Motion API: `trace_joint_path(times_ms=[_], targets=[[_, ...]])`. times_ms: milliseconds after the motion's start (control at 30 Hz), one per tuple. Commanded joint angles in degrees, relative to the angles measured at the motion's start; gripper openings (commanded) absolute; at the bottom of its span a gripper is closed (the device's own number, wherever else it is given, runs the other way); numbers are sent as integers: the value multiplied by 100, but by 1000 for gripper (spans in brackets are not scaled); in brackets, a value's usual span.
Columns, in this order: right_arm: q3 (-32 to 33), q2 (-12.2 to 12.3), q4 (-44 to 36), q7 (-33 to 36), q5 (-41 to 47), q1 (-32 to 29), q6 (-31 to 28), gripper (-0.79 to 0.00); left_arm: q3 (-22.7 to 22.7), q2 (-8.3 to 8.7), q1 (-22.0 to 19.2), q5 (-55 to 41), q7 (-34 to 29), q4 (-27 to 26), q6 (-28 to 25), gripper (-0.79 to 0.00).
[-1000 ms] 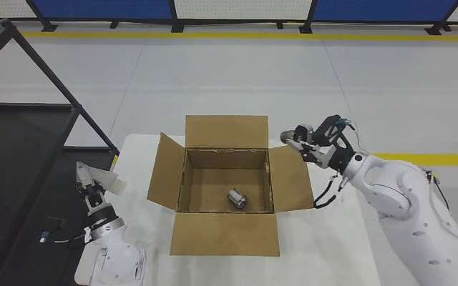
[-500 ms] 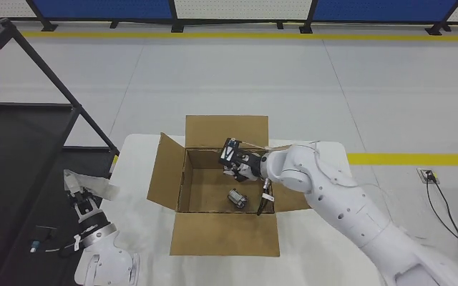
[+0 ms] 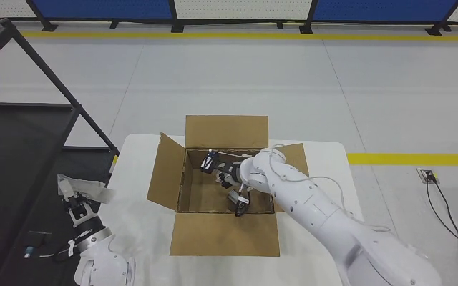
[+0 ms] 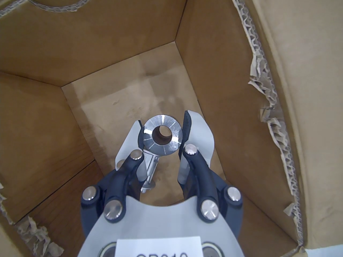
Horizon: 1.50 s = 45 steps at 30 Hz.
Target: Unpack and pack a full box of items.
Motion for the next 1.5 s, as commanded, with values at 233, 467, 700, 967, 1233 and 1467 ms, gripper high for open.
trace_joint_path(times_ms=[233, 467, 700, 967, 1233, 1467], targets=[[-40, -607, 1207, -63, 117, 139, -232, -520, -91, 8, 58, -66, -37, -14, -20, 0], [-16, -863, 1730, -172, 89, 194, -386, -486, -107, 10, 64, -70, -68, -28, -21, 0], [34, -988, 2052, -251, 47, 239, -509, -409, -113, 11, 63, -68, -88, -28, -26, 0], [247, -963, 2313, -745, 256, 405, -1033, 0, -108, 13, 92, -31, -139, -72, -13, 0], [415, -771, 2404, -1588, 296, 592, -1830, 0, -10, 11, 101, 137, -212, -149, 21, 0], [404, -419, 2245, -3340, -262, 723, -2772, 0, 141, 33, 384, 130, -820, -653, -330, 0]])
